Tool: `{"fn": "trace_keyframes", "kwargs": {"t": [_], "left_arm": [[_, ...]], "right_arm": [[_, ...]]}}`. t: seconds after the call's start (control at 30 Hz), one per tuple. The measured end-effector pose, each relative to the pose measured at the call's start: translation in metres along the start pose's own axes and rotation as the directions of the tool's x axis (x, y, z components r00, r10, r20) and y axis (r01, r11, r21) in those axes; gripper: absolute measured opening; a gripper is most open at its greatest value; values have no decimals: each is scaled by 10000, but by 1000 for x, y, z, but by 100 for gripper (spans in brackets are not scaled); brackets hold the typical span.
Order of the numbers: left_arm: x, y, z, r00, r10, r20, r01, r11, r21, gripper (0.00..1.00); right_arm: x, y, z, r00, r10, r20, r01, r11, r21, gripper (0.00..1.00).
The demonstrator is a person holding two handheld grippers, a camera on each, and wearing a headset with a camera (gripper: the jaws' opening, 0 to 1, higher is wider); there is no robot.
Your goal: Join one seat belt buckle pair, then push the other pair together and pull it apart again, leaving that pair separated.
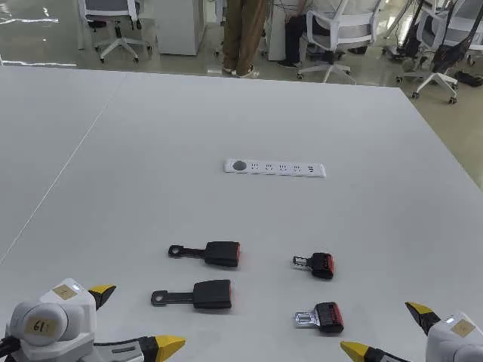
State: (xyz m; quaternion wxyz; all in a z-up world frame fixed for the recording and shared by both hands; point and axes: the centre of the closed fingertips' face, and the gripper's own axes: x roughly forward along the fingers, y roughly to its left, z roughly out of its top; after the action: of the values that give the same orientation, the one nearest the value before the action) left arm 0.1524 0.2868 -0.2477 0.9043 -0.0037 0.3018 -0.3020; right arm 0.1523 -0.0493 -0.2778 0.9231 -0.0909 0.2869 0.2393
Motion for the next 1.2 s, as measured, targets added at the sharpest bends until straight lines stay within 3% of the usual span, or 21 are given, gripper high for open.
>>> {"fn": "trace_keyframes", "kwargs": {"t": [0.13, 0.6, 1.0, 1.2], "left_arm": [[0, -4, 2, 10000, -24, 0, 24, 10000, 5, 100], [1, 4, -1, 10000, -40, -29, 40, 10000, 26, 100], [1, 0, 3, 9999, -112, -47, 113, 9999, 126, 100], [3, 3, 0, 9999, -126, -54, 127, 9998, 137, 100]], "right_arm": [[0, -1, 0, 10000, -11, -10, 11, 10000, -1, 88], [2, 0, -1, 10000, 27, -67, -28, 10000, -40, 88], [3, 2, 0, 9998, 156, -86, -157, 9998, -95, 88], [3, 4, -1, 9996, 234, -135, -236, 9997, -118, 88]]}}
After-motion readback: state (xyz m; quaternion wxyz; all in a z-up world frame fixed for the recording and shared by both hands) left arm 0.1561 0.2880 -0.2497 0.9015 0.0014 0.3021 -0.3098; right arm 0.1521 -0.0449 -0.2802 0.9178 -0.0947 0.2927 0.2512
